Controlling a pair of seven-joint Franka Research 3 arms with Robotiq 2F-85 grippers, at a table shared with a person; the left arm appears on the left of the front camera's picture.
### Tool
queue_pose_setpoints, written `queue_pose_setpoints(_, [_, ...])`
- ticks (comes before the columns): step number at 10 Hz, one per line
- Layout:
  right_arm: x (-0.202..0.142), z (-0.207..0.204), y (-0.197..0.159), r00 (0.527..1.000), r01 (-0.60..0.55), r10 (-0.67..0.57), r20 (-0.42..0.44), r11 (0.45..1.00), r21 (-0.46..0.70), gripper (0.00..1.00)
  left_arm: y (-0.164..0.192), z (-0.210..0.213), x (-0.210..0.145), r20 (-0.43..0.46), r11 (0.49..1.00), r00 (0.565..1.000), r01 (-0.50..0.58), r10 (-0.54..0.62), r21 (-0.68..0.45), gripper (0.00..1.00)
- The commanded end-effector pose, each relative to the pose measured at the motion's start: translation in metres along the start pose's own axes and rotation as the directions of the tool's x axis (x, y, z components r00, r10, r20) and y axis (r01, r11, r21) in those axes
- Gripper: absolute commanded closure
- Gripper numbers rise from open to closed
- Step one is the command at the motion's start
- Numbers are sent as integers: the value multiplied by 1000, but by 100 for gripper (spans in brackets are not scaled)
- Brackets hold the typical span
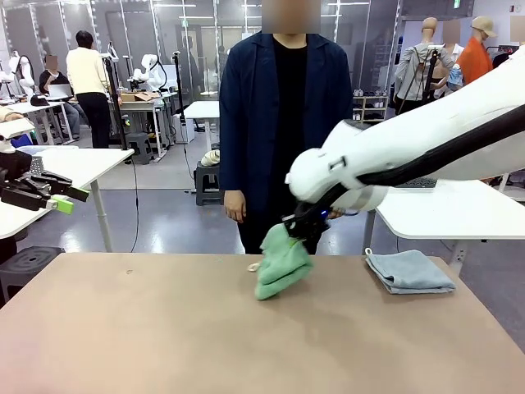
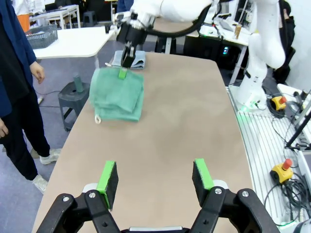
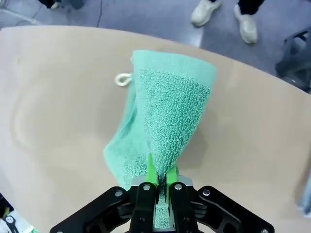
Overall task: Fold the towels and place them in the basket.
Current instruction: Stack the folded Towel with hook on the right side of the table.
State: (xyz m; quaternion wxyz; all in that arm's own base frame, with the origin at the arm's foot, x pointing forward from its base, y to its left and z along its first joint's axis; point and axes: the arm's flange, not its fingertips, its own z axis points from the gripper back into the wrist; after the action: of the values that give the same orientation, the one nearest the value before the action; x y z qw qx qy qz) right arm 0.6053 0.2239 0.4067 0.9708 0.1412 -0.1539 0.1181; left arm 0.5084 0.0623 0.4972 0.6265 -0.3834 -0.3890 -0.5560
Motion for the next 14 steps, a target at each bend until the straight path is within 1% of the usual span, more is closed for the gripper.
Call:
queue_pose_setpoints(1, [-16, 40, -32, 998, -60, 59, -15, 997, -51, 92, -1, 0, 1, 4, 1000, 1000, 2, -2, -3, 21])
queue_pose_setpoints(4, [-5, 89, -87, 992, -119, 114, -59, 988, -101, 92, -1, 0, 1, 4, 1000, 1000, 2, -2, -3, 21])
queue_pose_setpoints(6, [5, 112, -127, 996, -81, 73, -58, 984, -160, 92, -1, 0, 1, 4, 1000, 1000, 2, -2, -3, 21])
queue_pose_setpoints(7, [10, 118, -143, 997, -60, 51, -60, 985, -163, 92, -1, 0, 1, 4, 1000, 1000, 2, -2, -3, 21])
queue_pose_setpoints(9, [18, 124, -166, 996, -58, 46, -80, 985, -161, 92, -1, 0, 1, 4, 1000, 1000, 2, -2, -3, 21])
queue_pose_setpoints(10, [21, 126, -175, 996, -53, 40, -85, 985, -161, 92, -1, 0, 1, 4, 1000, 1000, 2, -2, -3, 21])
queue_pose_setpoints(12, [25, 125, -190, 992, -45, 22, -122, 981, -187, 92, -1, 0, 1, 4, 1000, 1000, 2, -2, -3, 21])
queue_pose_setpoints(14, [27, 123, -200, 992, -59, 36, -118, 977, -204, 92, -1, 0, 1, 4, 1000, 1000, 2, -2, -3, 21])
